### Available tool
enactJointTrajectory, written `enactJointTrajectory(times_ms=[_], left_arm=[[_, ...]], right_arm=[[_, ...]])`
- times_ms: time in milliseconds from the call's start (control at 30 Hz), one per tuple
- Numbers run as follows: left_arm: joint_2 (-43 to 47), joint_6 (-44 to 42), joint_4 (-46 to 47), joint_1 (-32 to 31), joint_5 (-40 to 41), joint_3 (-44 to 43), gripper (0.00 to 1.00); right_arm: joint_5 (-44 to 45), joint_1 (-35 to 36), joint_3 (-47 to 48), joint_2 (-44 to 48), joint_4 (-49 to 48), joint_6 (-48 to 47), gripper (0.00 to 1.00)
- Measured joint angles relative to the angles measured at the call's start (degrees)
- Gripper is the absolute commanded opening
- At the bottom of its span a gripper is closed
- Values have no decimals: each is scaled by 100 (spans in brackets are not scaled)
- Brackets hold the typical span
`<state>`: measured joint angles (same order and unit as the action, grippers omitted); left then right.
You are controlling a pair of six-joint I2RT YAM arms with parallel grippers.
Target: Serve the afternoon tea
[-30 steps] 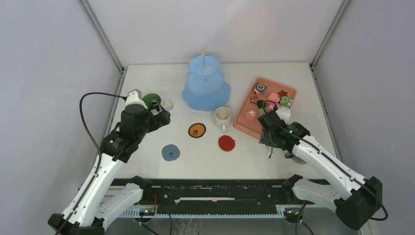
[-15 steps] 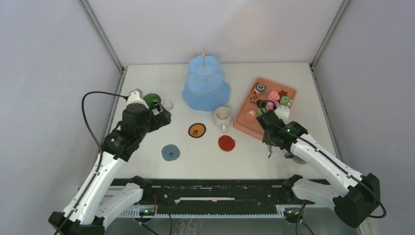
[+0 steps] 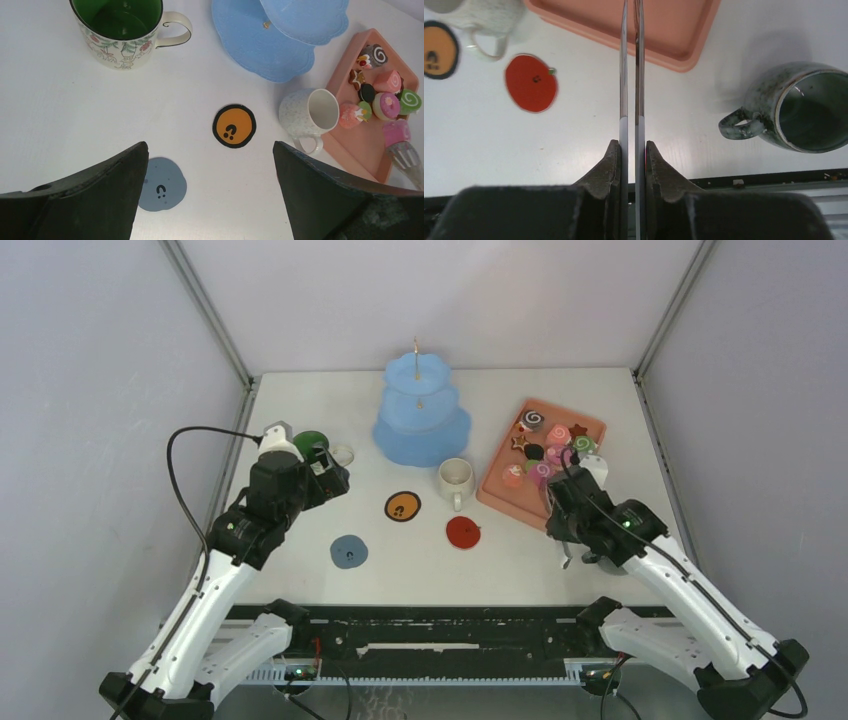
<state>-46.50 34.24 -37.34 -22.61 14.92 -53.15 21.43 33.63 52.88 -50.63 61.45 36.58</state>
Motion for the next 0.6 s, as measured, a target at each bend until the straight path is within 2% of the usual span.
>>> enactJointTrajectory(times_ms=[200, 367, 600], left_arm=[[-24, -96, -4, 17, 138, 0, 99], [-101, -175, -26, 216, 118, 0, 99], [20, -170, -87, 289, 28, 0, 99]], right_arm=[[-46, 485, 1117, -96, 221, -426, 0], [201, 1029, 2479, -1016, -13, -973, 0], [258, 979, 3445, -2393, -758, -1786, 0]])
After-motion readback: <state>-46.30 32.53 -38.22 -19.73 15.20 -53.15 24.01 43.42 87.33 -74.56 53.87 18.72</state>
